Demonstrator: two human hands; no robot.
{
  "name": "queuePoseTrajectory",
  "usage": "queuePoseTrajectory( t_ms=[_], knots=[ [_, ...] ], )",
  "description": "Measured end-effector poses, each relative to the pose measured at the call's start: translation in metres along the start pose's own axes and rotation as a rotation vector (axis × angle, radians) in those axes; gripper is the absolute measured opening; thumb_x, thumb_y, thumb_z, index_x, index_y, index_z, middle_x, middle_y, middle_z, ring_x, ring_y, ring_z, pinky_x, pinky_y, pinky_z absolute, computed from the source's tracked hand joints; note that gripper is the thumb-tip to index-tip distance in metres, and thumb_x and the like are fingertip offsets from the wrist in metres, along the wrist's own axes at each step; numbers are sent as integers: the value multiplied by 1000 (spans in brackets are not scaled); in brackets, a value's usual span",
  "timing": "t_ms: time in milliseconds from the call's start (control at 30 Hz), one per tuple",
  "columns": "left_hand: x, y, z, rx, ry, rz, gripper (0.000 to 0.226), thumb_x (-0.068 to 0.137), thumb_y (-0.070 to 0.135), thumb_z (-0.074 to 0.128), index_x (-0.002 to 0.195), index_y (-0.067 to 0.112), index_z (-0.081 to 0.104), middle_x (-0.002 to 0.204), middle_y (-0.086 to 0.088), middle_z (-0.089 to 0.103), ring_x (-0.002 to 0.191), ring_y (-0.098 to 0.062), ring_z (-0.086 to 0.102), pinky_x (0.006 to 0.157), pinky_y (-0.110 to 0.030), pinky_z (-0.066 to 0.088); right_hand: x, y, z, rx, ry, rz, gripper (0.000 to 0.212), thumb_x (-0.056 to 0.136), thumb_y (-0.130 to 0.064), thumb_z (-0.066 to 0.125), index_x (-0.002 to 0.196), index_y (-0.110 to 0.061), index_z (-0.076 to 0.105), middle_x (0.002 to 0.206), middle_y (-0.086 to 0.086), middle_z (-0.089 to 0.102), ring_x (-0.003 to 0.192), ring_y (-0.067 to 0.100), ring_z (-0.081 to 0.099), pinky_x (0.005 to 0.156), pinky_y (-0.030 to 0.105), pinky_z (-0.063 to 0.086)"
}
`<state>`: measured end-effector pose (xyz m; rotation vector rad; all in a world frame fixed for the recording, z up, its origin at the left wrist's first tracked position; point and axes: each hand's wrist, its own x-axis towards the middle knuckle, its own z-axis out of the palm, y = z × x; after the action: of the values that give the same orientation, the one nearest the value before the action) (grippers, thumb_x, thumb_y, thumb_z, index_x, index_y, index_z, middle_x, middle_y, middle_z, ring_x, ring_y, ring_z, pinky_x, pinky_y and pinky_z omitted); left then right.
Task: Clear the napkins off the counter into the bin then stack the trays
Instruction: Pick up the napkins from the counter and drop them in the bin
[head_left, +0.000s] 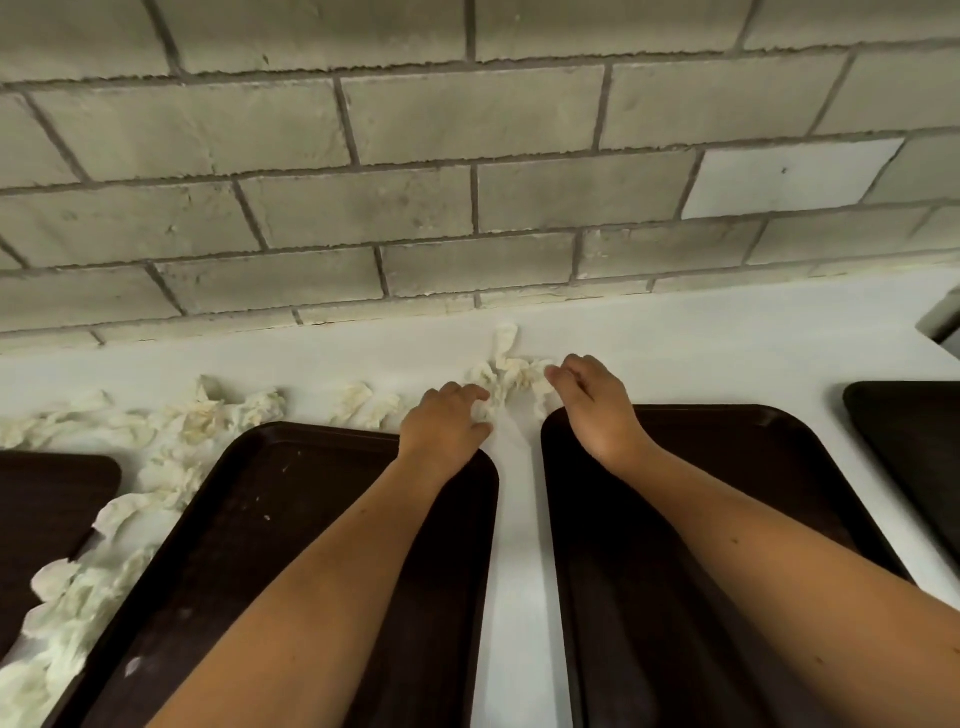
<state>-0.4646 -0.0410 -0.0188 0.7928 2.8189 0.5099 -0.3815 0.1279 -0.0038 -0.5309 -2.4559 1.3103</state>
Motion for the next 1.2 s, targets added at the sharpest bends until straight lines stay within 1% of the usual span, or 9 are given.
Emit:
queuePoseTrajectory(
  t_ms=[233, 400, 467, 567, 667, 767, 867, 1000, 1200],
  knots=[
    [-2, 9, 8, -149, 62, -27, 27, 94, 33, 58, 114, 14, 60, 112, -5, 57, 106, -23, 55, 85, -35, 48, -9, -1, -10, 483, 3, 190, 27, 95, -17, 51, 74, -3, 39, 77, 31, 51, 68, 23, 59, 72, 43, 58],
    [-21, 15, -5, -514, 139, -51, 16, 99, 20, 50, 111, 10, 47, 102, -1, 62, 88, -18, 59, 76, -32, 48, -25, -19, -15, 574, 26, 216, 31, 98, -24, 52, 73, -13, 38, 72, 7, 42, 49, 19, 45, 64, 45, 57],
    [-32, 17, -10, -642, 103, -65, 9, 99, 14, 46, 106, 14, 40, 104, -3, 66, 87, -18, 63, 77, -34, 53, -34, -28, -20, 598, 35, 215, 33, 99, -26, 51, 71, -16, 35, 74, 9, 39, 39, 16, 34, 44, 32, 45],
    [-56, 29, -19, -791, 65, -93, 12, 100, 10, 40, 109, 17, 38, 88, -6, 58, 72, -17, 57, 57, -17, 46, -46, -37, -28, 665, 15, 222, 31, 99, -27, 50, 71, -18, 38, 72, 13, 45, 40, 12, 23, 39, 20, 20],
    [-89, 44, -24, -858, 63, -106, 20, 102, 13, 34, 117, 18, 46, 75, -4, 51, 64, -17, 50, 48, -10, 38, -66, -45, -39, 596, -4, 224, 15, 100, -27, 47, 89, -17, 51, 69, 7, 48, 42, 9, 28, 38, 20, 21],
    [-116, 56, -24, -831, 80, -102, 30, 103, 25, 31, 107, 14, 58, 80, 6, 52, 75, -15, 51, 68, -21, 41, -90, -46, -48, 473, 38, 253, 24, 103, -28, 36, 111, -20, 56, 77, -2, 48, 50, 4, 36, 39, 16, 28],
    [-140, 69, -26, -776, 160, -97, 43, 102, 39, 35, 83, 5, 52, 73, 0, 50, 71, -14, 49, 68, -29, 38, -120, -45, -63, 438, 68, 197, 38, 103, -42, 31, 92, -19, 59, 64, -9, 43, 47, 5, 35, 40, 19, 28],
    [-169, 90, -20, -793, 218, -57, 37, 99, 20, 39, 65, 8, 37, 64, -10, 34, 60, -19, 32, 59, -34, 27, -169, -38, -91, 394, 91, 176, 56, 97, -54, 39, 55, -18, 42, 44, -7, 34, 39, 8, 33, 46, 25, 27],
    [-219, 136, 12, -880, 60, -45, 44, 101, 34, 39, 58, 22, 41, 48, 12, 36, 45, -8, 30, 50, -28, 26, -245, -4, -130, 234, 48, 75, 46, 101, -43, 39, 70, -14, 56, 57, -4, 51, 47, 2, 44, 52, 15, 33]
  ],
)
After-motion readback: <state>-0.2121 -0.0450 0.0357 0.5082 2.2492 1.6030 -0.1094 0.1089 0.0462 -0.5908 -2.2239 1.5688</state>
